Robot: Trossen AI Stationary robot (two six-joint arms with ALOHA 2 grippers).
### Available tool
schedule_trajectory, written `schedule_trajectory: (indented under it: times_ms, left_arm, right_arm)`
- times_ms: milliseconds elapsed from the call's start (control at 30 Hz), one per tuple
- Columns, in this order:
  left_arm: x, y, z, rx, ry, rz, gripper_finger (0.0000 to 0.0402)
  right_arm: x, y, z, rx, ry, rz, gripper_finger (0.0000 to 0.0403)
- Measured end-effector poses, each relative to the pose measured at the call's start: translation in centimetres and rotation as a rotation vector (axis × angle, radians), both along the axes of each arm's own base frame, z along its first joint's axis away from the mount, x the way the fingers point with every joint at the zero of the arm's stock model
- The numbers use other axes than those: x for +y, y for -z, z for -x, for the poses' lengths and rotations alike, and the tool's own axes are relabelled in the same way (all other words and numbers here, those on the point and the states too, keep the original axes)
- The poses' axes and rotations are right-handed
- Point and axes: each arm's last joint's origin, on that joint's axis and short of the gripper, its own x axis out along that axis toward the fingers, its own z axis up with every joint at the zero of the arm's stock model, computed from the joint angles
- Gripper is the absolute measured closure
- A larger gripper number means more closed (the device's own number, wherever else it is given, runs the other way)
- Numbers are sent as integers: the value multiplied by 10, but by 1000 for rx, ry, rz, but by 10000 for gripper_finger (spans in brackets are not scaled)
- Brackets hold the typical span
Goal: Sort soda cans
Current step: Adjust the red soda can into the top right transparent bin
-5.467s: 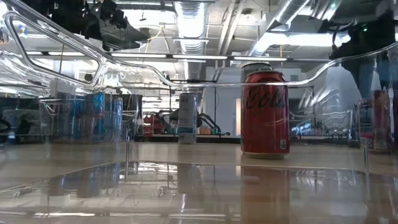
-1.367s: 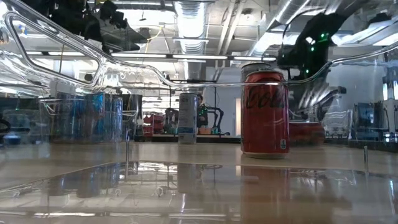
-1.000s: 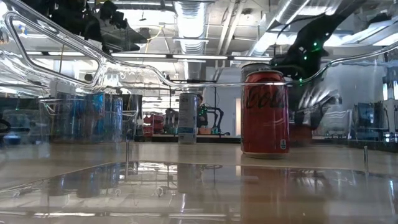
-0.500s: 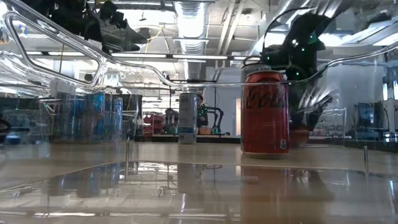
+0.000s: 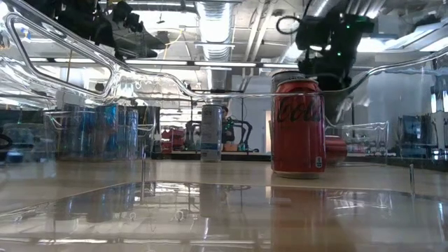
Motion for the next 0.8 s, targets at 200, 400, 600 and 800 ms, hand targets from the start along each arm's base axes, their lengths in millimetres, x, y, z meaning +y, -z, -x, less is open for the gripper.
schedule_trajectory:
  times_ms: [200,400,600,800]
  left_arm:
    - [0,0,0,0,0,0,70]
    - [0,0,0,6,0,-5,70]
    - [0,0,0,7,0,-4,70]
    - [0,1,0,11,0,-1,70]
  right_arm:
    - [-2,14,-14,33,-118,27,127]
    - [-7,37,-22,158,-132,22,127]
    - [-8,44,-16,305,-139,44,127]
    - [-5,33,1,372,-112,68,127]
